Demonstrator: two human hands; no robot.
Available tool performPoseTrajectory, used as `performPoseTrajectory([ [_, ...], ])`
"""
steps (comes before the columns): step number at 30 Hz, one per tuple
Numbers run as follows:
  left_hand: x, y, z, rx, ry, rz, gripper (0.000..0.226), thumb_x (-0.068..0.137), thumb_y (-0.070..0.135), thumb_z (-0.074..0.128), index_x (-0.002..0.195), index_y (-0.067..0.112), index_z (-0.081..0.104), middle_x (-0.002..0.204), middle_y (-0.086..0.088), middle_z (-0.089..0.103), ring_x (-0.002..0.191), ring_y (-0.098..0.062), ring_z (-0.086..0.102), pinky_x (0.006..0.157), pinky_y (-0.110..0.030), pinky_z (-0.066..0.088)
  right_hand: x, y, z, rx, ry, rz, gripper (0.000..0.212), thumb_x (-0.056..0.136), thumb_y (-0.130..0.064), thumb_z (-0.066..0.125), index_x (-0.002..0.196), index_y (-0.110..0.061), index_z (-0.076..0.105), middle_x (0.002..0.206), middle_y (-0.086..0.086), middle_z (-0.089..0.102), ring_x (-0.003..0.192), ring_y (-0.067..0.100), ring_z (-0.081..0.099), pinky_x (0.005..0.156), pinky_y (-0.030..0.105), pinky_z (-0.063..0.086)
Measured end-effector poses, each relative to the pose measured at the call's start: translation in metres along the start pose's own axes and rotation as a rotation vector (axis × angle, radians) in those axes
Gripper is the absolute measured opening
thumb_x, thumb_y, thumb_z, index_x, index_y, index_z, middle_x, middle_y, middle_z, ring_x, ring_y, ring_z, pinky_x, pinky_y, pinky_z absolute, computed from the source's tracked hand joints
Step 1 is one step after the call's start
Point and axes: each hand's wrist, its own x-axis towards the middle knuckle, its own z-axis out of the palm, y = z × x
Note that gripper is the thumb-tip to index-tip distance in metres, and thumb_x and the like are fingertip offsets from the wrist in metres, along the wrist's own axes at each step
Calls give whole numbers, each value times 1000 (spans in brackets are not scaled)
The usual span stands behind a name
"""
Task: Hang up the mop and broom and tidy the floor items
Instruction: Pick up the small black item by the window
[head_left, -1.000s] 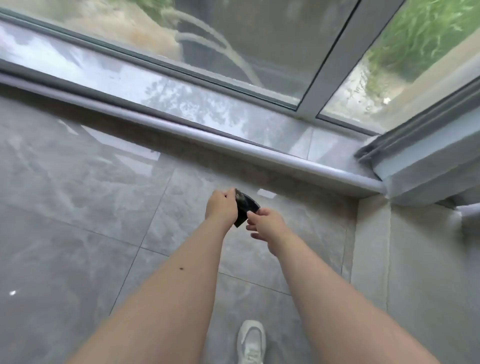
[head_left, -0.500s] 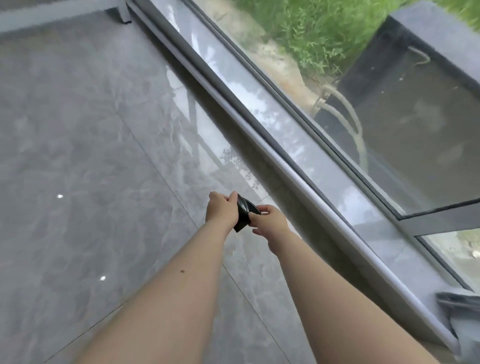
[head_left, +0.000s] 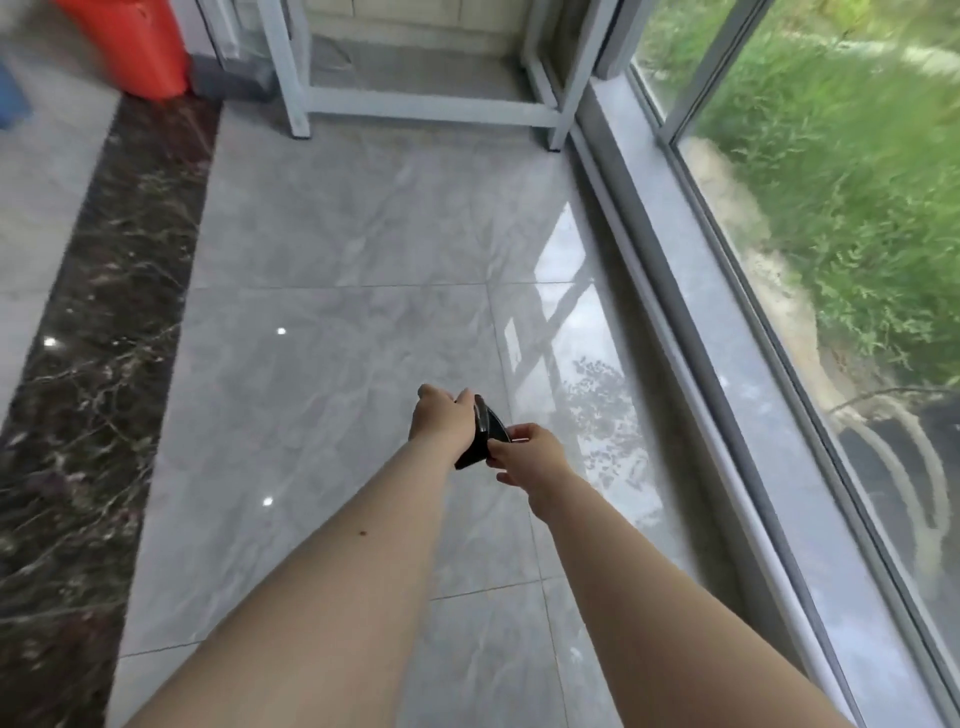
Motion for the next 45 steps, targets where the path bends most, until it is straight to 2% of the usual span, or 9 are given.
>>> performPoseTrajectory([
  [4,32,3,-70,-57,82,-37,40,95,34,46,121,3,49,124,-13,58,104,-30,57,78,-31,39,4,-46,65,-90,-81,-47,17,85,-4,57,100,-10,55,75,4,60,82,22,60,89,39,53],
  [8,54,6,-122,-96,135,-61,49,96,35,43,122,-5,53,123,-22,60,112,-37,59,88,-39,48,7,-86,116,-212,-149,-107,20,83,0,55,69,-15,56,66,4,59,77,25,56,79,36,52],
  [11,71,9,-164,-108,191,-87,51,101,33,31,125,-8,50,126,-25,58,115,-39,57,91,-41,47,12,-115,153,-247,-170,-112,27,85,2,53,66,-18,51,64,5,58,76,26,56,91,43,53],
  [18,127,31,-252,-84,237,-127,35,97,10,36,124,-3,54,127,-21,58,115,-35,57,91,-35,46,35,-192,231,-266,-272,-153,24,91,6,45,111,6,59,93,17,60,64,15,58,94,42,53],
  [23,192,66,-310,-107,281,-100,34,92,3,42,123,-1,54,126,-20,58,115,-34,56,85,-32,44,81,-267,291,-324,-306,-195,28,91,6,44,116,6,58,98,19,62,70,19,61,80,33,54],
  [28,248,87,-350,-167,313,-128,33,89,1,46,121,-2,54,124,-19,59,113,-32,56,85,-32,44,117,-328,342,-448,-316,-191,22,85,8,48,93,-2,64,89,17,63,80,25,61,88,40,57],
  [36,319,98,-440,-216,421,-129,32,90,-1,43,120,0,56,119,-19,60,102,-32,57,84,-34,45,142,-399,436,-499,-390,-208,24,90,2,47,74,-17,49,71,3,57,64,15,59,74,32,54],
  [39,353,97,-493,-216,484,-115,32,91,0,43,119,1,58,117,-18,61,106,-32,59,83,-35,45,147,-431,490,-523,-428,-245,11,90,-3,51,90,-13,56,70,3,57,75,20,60,75,32,53],
  [45,410,95,-606,-189,557,-138,29,91,-1,43,116,1,58,116,-18,61,104,-34,59,76,-35,44,150,-488,607,-564,-442,-284,30,91,-4,52,119,-9,60,72,4,61,94,30,68,93,45,55],
])
